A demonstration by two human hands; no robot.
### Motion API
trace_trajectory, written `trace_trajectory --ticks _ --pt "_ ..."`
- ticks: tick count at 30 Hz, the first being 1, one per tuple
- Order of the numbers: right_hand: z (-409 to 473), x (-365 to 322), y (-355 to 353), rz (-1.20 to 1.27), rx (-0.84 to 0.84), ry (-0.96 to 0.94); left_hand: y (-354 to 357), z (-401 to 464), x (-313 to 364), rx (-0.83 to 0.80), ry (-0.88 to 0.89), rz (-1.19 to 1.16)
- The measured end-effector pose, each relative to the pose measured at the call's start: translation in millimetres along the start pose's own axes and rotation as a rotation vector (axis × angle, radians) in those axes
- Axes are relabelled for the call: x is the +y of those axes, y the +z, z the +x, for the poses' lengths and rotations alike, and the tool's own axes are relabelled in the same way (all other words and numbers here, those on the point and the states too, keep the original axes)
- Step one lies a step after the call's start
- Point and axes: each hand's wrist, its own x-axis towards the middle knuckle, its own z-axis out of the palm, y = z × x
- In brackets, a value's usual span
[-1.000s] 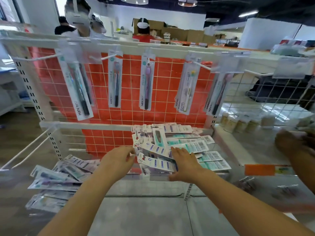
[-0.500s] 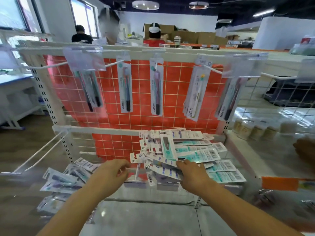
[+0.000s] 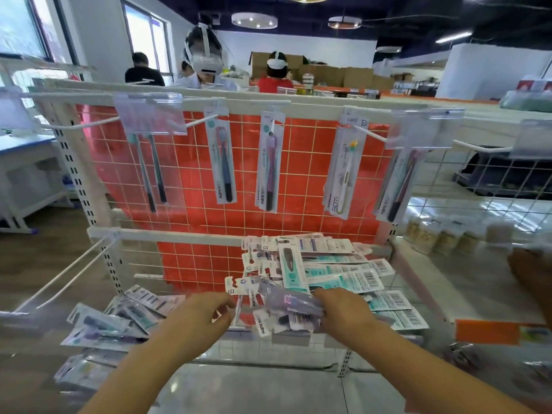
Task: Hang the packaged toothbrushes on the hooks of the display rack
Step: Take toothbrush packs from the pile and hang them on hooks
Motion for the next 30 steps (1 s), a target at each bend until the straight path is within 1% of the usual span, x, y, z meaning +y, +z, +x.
trace_trajectory --ticks 4,10,15,19,21,23,24,26,28,30 --pt "-2 0 -5 -0.043 -0.009 0.011 1 1 4 0.011 0.008 -0.003" --pt "-9 1 -7 -0.085 0.049 0.012 2 3 6 0.001 0.012 0.013" --pt "-10 2 -11 -0.043 0.042 0.034 0 7 6 -0.008 0.002 0.002" --pt "-15 -2 -27 0.048 0.145 0.034 -3 6 10 0.007 -0.009 -0.073" --pt "-21 -5 -41 0.210 0.207 0.041 -5 5 14 0.003 -0.013 -0.151" --pt "-29 -8 -55 0.498 0.256 0.016 -4 4 20 0.005 0.009 -0.294" --pt "-35 -11 -60 0.673 0.271 0.001 -2 1 24 0.020 0.009 -0.419" --pt "-47 -18 -65 1.034 0.253 -0.023 3 -8 38 0.037 -0.049 -0.730" --pt "-56 -24 -64 1.351 0.217 -0.017 9 -16 51 -0.004 -0.115 -0.968" --pt "-56 -29 -59 1.504 0.219 0.000 15 -19 63 -0.084 -0.139 -1.102"
